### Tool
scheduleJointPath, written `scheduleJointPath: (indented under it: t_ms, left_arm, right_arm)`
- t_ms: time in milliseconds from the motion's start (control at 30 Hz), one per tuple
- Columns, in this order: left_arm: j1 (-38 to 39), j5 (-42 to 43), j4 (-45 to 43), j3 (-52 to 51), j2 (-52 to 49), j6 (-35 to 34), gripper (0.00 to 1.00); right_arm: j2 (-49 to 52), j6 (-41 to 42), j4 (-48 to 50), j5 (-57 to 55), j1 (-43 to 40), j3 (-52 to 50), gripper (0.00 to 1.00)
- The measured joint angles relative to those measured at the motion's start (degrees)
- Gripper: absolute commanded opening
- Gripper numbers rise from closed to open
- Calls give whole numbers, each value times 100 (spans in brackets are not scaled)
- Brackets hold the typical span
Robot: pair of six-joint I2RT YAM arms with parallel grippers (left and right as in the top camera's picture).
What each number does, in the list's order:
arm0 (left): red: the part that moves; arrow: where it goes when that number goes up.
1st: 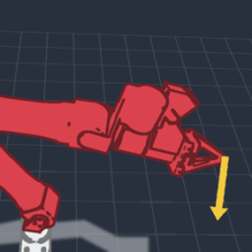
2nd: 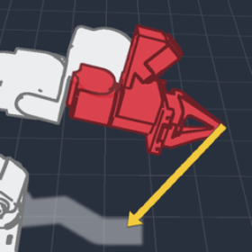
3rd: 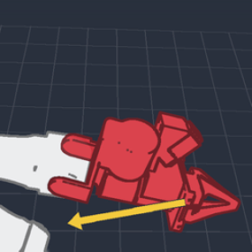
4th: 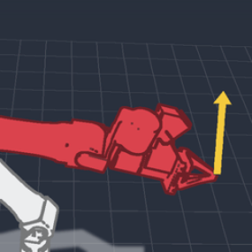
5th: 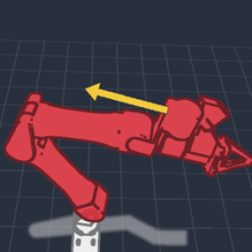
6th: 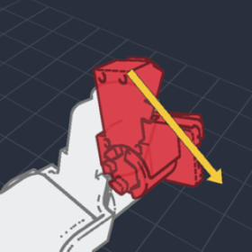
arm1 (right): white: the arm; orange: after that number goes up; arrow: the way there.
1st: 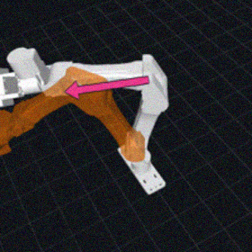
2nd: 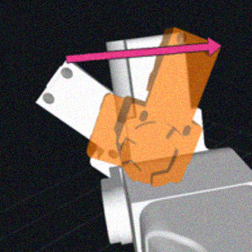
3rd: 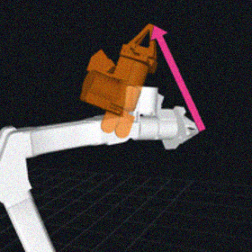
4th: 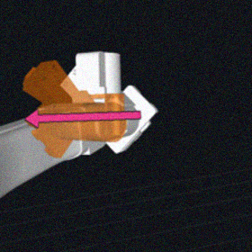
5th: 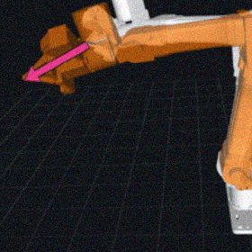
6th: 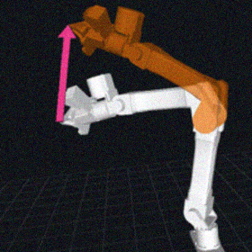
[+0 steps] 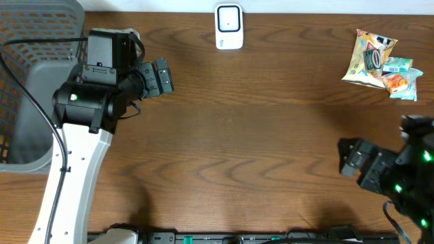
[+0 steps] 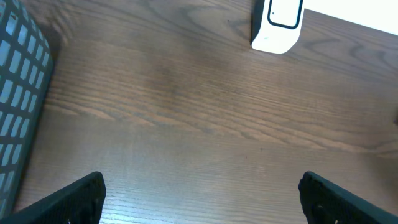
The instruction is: Scan the item barcode
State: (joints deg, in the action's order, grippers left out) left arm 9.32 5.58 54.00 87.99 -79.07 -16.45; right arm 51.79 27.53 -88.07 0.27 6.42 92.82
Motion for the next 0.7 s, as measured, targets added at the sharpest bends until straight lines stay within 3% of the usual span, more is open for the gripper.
scheduleJointPath:
  t_ms: [533,700]
  left_arm:
    - [0,2,0,0,0,0,98]
    - [0,2,0,0,0,-2,98]
  right_arm:
    - [-905,-4,-76,-345,-861,-2,99]
    - [-1051,-275,732,-629,-898,-448,99]
